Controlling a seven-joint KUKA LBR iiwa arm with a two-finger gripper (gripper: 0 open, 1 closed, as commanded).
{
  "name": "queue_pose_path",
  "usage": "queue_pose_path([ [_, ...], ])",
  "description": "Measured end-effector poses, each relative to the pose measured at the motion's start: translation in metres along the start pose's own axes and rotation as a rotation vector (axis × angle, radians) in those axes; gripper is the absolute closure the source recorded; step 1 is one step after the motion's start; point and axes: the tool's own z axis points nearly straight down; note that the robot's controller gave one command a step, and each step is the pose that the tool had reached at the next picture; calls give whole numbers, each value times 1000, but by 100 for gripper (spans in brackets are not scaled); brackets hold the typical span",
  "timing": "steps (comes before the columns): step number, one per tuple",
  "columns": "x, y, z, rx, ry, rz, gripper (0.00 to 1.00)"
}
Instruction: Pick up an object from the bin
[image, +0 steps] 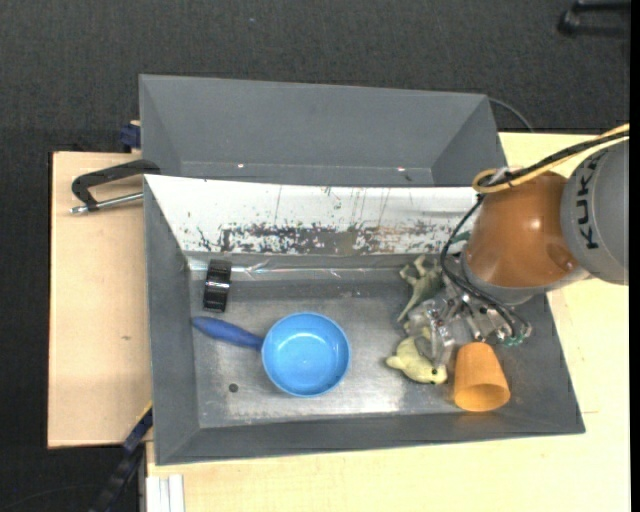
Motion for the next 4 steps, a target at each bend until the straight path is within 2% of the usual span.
queue_pose_path([
  [1, 1, 1, 1, -2, 3, -1, 0],
  [2, 1, 0, 1, -1, 2, -1, 100],
  [3, 1, 1, 2, -2, 3, -1, 0],
  [4, 2, 1, 2, -2, 6, -1, 100],
])
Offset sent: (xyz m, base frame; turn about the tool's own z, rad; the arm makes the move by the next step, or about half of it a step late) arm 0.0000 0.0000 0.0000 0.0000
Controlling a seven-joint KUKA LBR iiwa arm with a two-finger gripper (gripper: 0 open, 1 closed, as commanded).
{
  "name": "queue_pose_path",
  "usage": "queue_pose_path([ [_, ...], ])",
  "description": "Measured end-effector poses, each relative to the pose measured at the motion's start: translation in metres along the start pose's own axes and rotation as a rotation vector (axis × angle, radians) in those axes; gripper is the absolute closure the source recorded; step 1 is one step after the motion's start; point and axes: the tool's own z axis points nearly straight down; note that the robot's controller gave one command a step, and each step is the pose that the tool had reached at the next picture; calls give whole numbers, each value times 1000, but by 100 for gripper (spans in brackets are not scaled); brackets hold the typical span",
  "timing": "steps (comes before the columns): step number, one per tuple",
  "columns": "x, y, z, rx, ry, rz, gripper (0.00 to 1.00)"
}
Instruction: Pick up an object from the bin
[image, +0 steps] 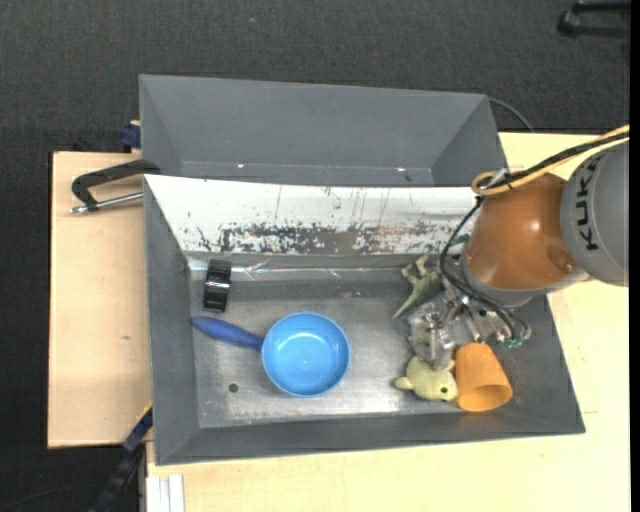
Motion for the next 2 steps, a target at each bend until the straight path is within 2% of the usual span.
queue_pose_path([
  [1, -1, 0, 0, 1, -3, 0, 0],
  [2, 23, -17, -1, 3, -8, -222, 0],
])
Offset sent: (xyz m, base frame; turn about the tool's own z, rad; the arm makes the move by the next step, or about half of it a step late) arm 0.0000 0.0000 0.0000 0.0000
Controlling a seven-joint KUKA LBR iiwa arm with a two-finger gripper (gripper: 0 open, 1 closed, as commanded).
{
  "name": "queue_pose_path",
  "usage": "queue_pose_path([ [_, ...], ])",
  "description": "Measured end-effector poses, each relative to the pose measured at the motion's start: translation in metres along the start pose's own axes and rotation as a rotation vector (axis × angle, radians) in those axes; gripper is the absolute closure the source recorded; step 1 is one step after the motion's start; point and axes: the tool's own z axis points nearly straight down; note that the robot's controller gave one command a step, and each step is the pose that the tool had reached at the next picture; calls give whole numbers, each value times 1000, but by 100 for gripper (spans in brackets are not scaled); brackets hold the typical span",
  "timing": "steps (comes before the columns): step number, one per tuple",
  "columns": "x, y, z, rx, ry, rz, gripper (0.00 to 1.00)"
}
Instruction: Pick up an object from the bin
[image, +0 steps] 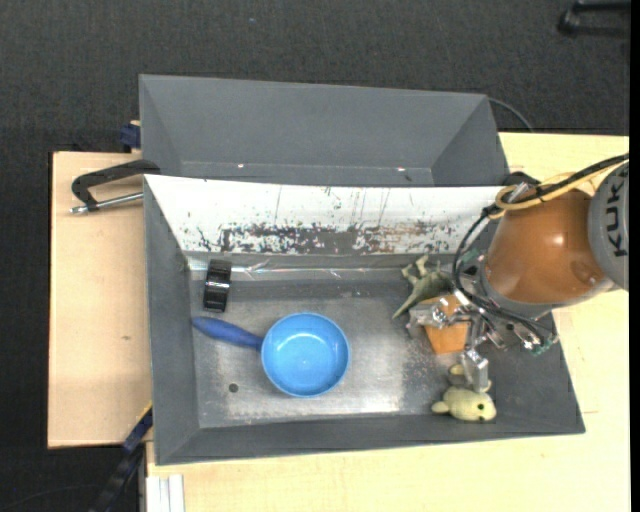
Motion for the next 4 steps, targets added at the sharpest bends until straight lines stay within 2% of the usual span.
queue_pose_path([
  [1, -51, -80, -48, 6, 1, -81, 0],
  [2, -43, -74, -19, -8, 19, 262, 0],
  [3, -36, -73, -16, -15, 42, 263, 100],
  [4, -19, -67, -135, 6, -2, 264, 100],
])
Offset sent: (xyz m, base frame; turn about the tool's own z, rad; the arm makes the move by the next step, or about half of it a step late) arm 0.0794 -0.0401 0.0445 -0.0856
